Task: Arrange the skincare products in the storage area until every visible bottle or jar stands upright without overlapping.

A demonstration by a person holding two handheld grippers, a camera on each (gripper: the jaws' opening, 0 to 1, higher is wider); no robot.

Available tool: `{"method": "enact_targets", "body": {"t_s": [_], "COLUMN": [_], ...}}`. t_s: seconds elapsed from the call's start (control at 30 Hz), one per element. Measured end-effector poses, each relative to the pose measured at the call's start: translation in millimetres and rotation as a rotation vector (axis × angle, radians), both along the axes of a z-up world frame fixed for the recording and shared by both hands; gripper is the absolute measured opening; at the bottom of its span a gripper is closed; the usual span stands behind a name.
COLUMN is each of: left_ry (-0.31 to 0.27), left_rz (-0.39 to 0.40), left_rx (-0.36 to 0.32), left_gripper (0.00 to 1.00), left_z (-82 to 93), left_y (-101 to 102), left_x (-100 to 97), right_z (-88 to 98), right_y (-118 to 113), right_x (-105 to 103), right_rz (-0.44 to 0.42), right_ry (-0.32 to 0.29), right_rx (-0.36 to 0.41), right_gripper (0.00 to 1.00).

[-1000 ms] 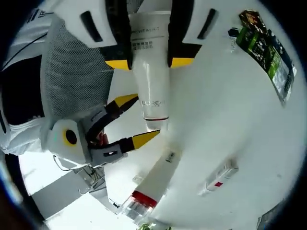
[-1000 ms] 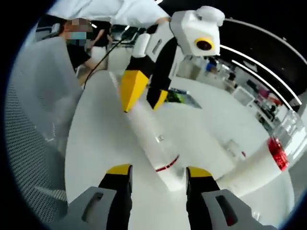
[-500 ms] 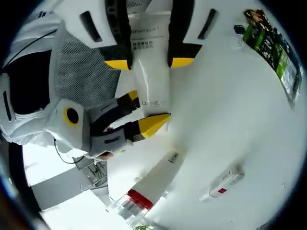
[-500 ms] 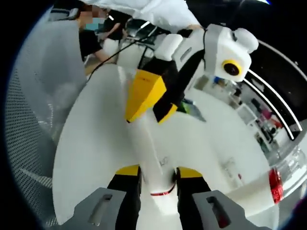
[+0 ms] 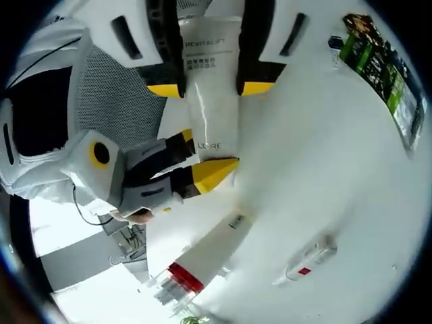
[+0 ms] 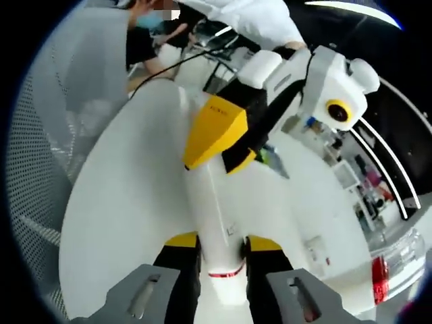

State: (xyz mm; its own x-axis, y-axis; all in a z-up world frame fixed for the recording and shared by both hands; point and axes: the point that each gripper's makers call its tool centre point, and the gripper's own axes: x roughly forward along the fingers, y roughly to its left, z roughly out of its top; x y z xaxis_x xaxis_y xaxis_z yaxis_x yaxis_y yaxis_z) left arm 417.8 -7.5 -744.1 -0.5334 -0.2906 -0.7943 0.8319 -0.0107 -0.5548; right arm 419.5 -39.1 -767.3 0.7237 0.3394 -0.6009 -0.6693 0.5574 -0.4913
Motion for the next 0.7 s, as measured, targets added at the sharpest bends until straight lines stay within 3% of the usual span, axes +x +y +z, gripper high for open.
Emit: {"method": "enact_targets", "body": {"t_s": [0.2,0.23,0.27,0.3,0.33,0.37,0.47,0.53,0.57,0.7], "left_ry": [-0.036,-0.064,-0.12,-0.09,-0.035,-0.043,-0.123,-0.116,-0.119,-0.099], "left_rz": [0.022,0.028,0.04,0.067,0.102,0.138,0.122,0.14,0.18,0.272], "left_rx": [-0.069,-0.087,-0.139,-0.171,-0.177,-0.247,-0.235,-0.23,-0.243,-0.299], "left_gripper": [0.31,0.3,0.15,0.01,0.07,0.11,0.06,0.08,0.09,0.1], "left_z": [3.9,4.1,7.0,14.6,25.7,32.7,33.1,33.7,36.4,48.8], "left_y": [-5.0,-6.5,-11.6,-16.0,-14.9,-26.6,-16.2,-12.1,-14.6,-15.8], "left_x": [7.1,9.2,16.6,11.7,5.2,9.8,17.3,15.9,6.7,3.8], "right_z": [1.5,-1.0,-5.4,-12.7,-9.6,-7.9,-6.0,-6.4,-5.1,-4.3], "right_y": [-4.5,-6.9,-6.5,-8.9,-14.3,-13.4,-13.6,-14.8,-16.1,-18.4], "right_x": [0.9,-1.6,-5.3,-7.5,-6.3,-11.0,-11.7,-11.3,-12.1,-12.4], "right_rz": [-0.038,-0.064,-0.085,-0.085,-0.097,-0.102,-0.115,-0.116,-0.129,-0.167], "right_ry": [0.003,0.035,0.072,0.081,0.024,0.045,0.053,0.042,0.044,0.062], "right_rx": [0.015,0.042,0.077,0.062,0.031,0.046,0.073,0.059,0.072,0.121], "right_gripper": [0.15,0.14,0.14,0.13,0.13,0.13,0.12,0.12,0.12,0.11]}}
